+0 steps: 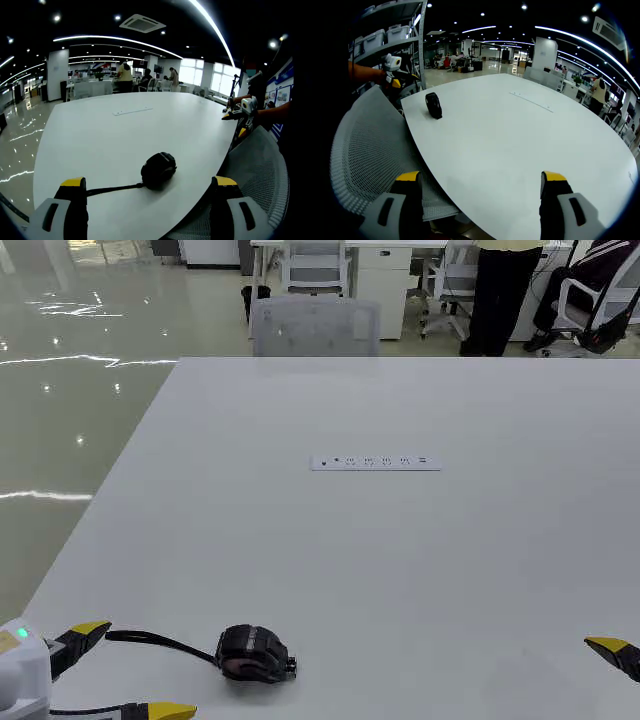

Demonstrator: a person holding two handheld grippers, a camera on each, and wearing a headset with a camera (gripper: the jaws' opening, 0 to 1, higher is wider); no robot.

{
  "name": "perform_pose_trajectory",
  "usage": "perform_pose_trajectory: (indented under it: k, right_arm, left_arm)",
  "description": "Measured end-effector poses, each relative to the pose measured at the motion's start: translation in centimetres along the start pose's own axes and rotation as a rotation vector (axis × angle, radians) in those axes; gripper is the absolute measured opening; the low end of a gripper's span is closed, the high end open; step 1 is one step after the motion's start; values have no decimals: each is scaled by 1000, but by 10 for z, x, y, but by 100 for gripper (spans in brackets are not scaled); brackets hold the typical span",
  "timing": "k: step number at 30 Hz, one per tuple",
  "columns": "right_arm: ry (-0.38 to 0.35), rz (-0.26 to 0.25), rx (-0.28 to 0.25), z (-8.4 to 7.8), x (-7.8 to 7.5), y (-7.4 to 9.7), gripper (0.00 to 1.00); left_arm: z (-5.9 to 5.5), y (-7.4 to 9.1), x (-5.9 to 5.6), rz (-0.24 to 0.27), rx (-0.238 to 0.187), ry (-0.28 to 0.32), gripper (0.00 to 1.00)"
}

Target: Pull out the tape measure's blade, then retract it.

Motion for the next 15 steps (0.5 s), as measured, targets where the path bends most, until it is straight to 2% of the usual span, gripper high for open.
perform_pose_trajectory:
  k: [12, 15]
  right_arm:
    - [-20, 6, 18, -1, 2, 0, 100]
    - [-11, 15, 5, 1, 4, 1, 100]
  left_arm:
    - [-1, 2, 2, 15, 9, 18, 100]
    - [-1, 1, 1, 11, 9, 20, 100]
Point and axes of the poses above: the centre of the closed fingertips' face, and the gripper's own axes: y roughly backward along the fingers, x roughly to its left, z roughly out of its top, the point moved 8 cm from there along y, roughly backward along the fingers, and after that the axes turned 5 degrees about y, right-handed, at the moved point
